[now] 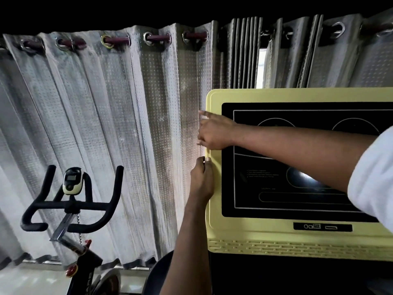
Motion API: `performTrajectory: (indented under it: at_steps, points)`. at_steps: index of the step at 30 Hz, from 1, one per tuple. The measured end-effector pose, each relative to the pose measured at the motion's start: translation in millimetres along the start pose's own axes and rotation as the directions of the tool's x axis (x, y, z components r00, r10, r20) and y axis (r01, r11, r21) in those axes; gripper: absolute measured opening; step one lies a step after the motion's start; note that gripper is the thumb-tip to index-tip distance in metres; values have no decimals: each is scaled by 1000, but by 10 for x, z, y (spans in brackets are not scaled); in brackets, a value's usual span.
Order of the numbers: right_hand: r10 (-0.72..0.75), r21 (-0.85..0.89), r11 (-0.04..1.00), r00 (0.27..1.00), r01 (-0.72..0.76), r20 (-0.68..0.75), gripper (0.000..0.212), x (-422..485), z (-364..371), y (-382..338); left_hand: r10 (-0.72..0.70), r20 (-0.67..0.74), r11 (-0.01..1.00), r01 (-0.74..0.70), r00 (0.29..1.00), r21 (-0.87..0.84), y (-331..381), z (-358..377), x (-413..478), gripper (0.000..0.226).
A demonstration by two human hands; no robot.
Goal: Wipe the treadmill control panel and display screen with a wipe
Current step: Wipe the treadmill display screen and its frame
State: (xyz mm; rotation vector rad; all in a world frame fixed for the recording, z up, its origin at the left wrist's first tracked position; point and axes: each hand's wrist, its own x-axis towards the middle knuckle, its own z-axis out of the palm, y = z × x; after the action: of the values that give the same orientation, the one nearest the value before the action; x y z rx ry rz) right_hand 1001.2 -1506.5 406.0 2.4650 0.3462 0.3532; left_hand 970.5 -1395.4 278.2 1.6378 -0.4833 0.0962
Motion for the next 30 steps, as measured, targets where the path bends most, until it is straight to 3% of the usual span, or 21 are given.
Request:
performTrajectory:
  at_steps: [2,7,11,13,16,19,21,24,26,28,30]
  points:
    - [31,17,999,996,-29,-88,47,19,-33,112,8,-6,1000,-8,1000,-4,70,26,87,29]
    - [-49,-24,999,977,45,-209,47,108,-42,413,24,5,999,-24,1000,42,265,106,269,31]
    - [147,59,989,941,-135,-305,46,256,-151,590,80,-41,990,-75,996,116,532,169,575,31]
    - [291,265,939,915,-218,-280,45,307,-216,661,115,-61,982,-104,992,160,651,187,706,28]
    - [528,542,738,844,-401,-93,51,278,-329,885,162,-82,968,-143,983,207,661,276,766,31]
    - [607,475,665,788,-576,105,65,130,-315,1145,242,-177,932,-178,954,315,556,367,748,32]
    - [641,420,664,760,-619,108,70,36,-209,1223,274,-234,918,-182,933,352,521,398,753,31]
    - [670,444,665,742,-600,-2,69,81,-122,1139,319,-268,897,-198,909,395,517,429,768,30]
    - [577,494,733,812,-468,-85,67,83,-114,1052,341,-268,887,-213,901,411,500,424,759,29]
    - [527,511,752,846,-417,-85,66,-63,-106,1111,345,-256,889,-226,903,399,485,423,773,27]
    - [552,508,727,833,-462,-32,69,-279,-67,1265,353,-253,886,-235,901,400,454,413,799,27]
